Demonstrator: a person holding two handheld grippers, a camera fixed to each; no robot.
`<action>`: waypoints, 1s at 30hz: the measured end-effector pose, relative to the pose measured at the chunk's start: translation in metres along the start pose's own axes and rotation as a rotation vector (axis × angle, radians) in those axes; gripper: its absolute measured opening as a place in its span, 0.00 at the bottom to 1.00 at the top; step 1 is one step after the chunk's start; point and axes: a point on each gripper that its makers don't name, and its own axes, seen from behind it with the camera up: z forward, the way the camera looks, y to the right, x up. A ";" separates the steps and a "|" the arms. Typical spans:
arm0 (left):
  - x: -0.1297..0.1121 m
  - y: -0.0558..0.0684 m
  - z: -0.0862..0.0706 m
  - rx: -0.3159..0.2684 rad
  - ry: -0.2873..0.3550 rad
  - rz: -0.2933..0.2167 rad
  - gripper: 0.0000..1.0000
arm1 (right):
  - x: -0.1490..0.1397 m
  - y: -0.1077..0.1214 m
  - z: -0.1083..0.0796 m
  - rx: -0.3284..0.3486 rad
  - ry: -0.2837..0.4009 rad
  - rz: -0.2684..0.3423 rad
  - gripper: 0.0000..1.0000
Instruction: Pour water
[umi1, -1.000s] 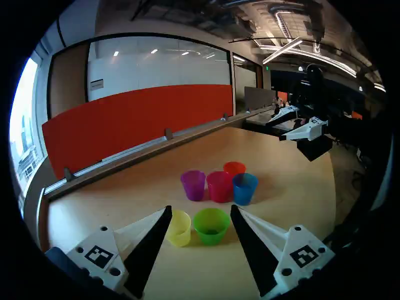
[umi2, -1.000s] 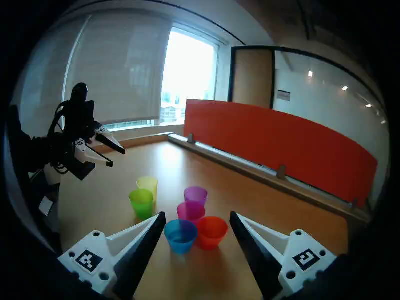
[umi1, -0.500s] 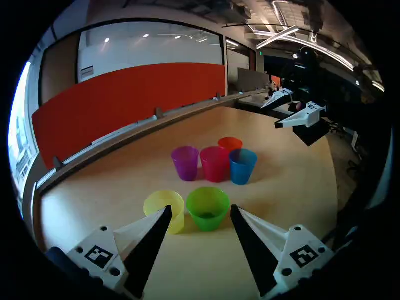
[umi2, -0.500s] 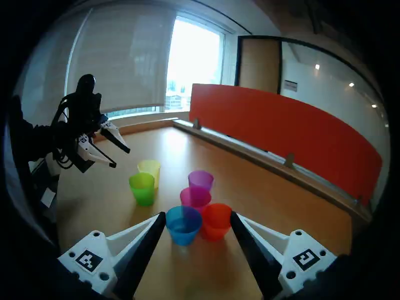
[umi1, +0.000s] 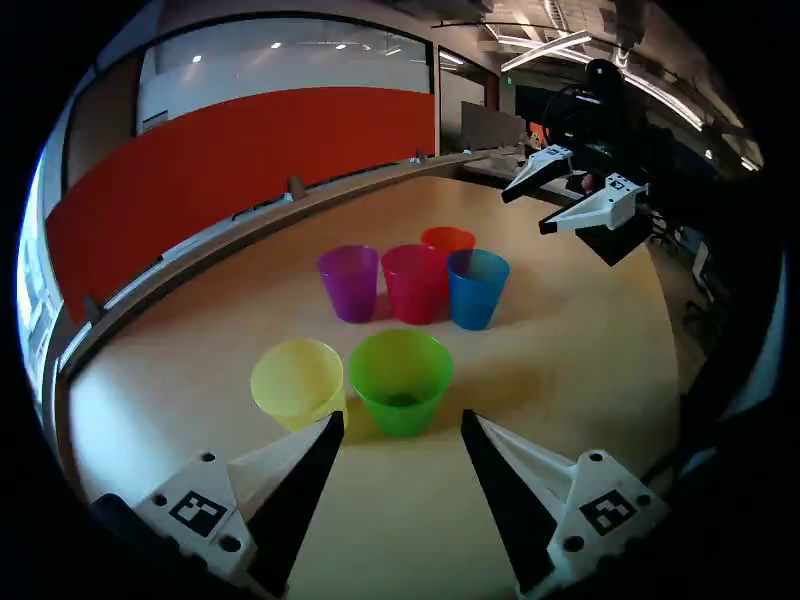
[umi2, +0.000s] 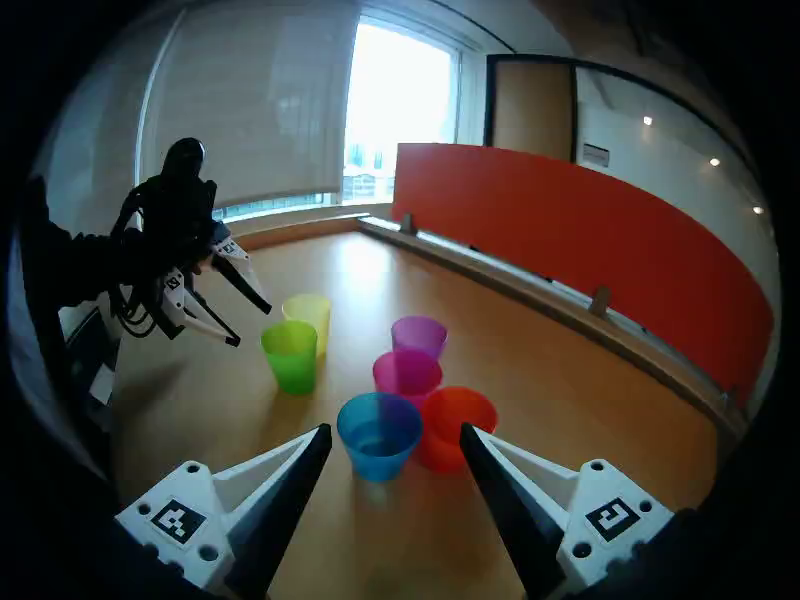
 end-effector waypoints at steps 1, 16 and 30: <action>-0.001 0.000 0.001 -0.002 -0.004 0.000 0.86 | -0.002 0.000 0.001 0.002 -0.004 0.000 0.99; -0.008 -0.001 0.020 -0.021 -0.028 -0.003 0.87 | -0.018 -0.006 0.014 0.026 -0.036 0.001 0.99; -0.007 -0.003 0.033 -0.036 -0.040 -0.006 0.87 | -0.043 -0.007 0.027 0.043 -0.086 0.021 0.99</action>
